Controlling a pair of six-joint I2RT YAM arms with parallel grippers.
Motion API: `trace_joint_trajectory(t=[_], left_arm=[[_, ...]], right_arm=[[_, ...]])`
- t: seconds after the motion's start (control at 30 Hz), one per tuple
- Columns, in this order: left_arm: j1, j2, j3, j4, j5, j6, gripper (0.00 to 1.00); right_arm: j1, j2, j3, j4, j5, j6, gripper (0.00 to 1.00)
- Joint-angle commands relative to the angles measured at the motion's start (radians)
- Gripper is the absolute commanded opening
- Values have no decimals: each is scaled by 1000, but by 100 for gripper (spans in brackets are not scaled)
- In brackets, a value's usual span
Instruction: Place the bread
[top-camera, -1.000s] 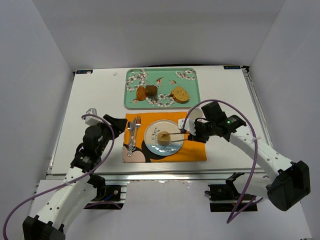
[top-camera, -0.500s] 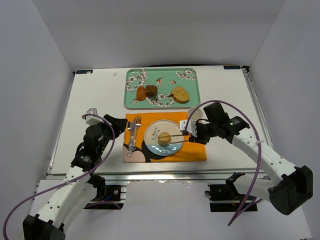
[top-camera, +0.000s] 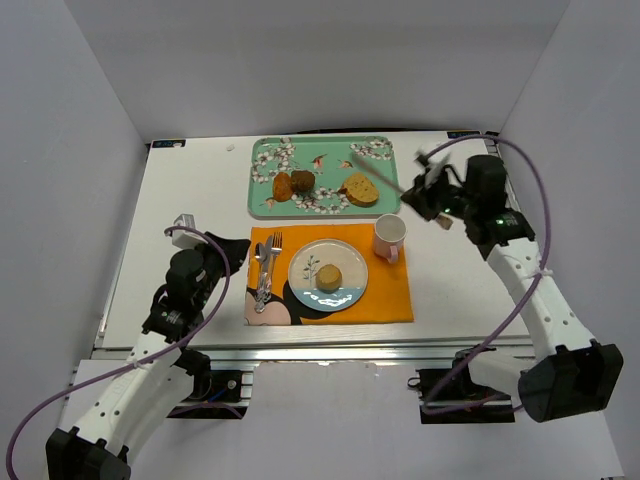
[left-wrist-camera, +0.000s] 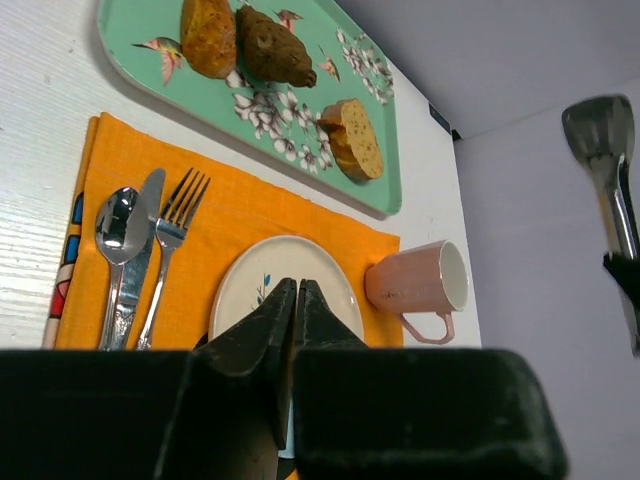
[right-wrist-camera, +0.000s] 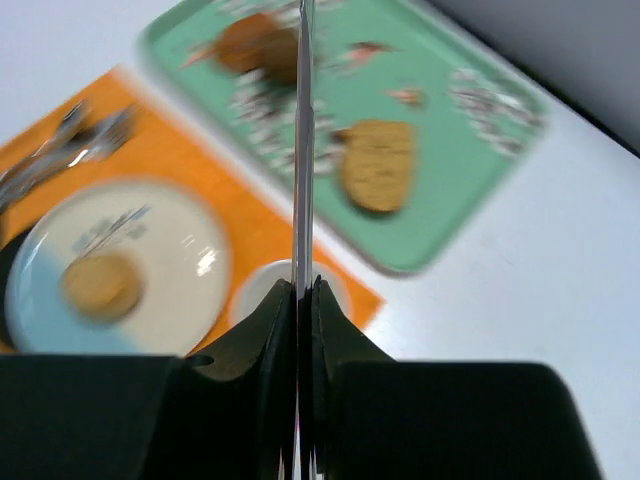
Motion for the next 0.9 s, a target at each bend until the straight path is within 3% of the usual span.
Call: trace_joint_trajectory(t=[0.0,0.1,0.13,0.27,0.4,0.43,0.47,0.5,0.6,0.63,0.7,0.73,0.87], left_arm=[[-1,9,3,42,60,-1,14],[-1,13,-12,57,82,-10,25],[-1,12,-14,60,86,-12,36],[-1,20,-12,63,94,-10,54],[-1,27,-9,63,94,-4,58],[-1,29,-8,62,94,-4,58],[-1,29,-9,62,94,-4,59],[-1,26,-9,60,94,-6,60],[-1,21,-16,63,94,-12,64],[-1,18,-17,65,115,-16,64],[-1,16,-17,63,126,-18,65],[-1,16,-17,65,126,-18,65],[-1,21,-17,65,126,-18,66]], right_arm=[[-183,-19,-121,355,86,375,0],[-255,6,-230,436,152,413,0],[-270,23,-247,437,184,421,0],[-336,112,-345,501,282,417,0],[-360,193,-411,569,364,407,0],[-360,225,-421,572,387,410,6],[-361,241,-422,569,387,410,6],[-361,254,-424,564,394,407,16],[-364,302,-418,535,398,400,31],[-364,325,-413,526,395,395,41],[-375,343,-395,495,379,390,49],[-378,359,-389,486,369,390,59],[-396,389,-343,425,361,366,78]])
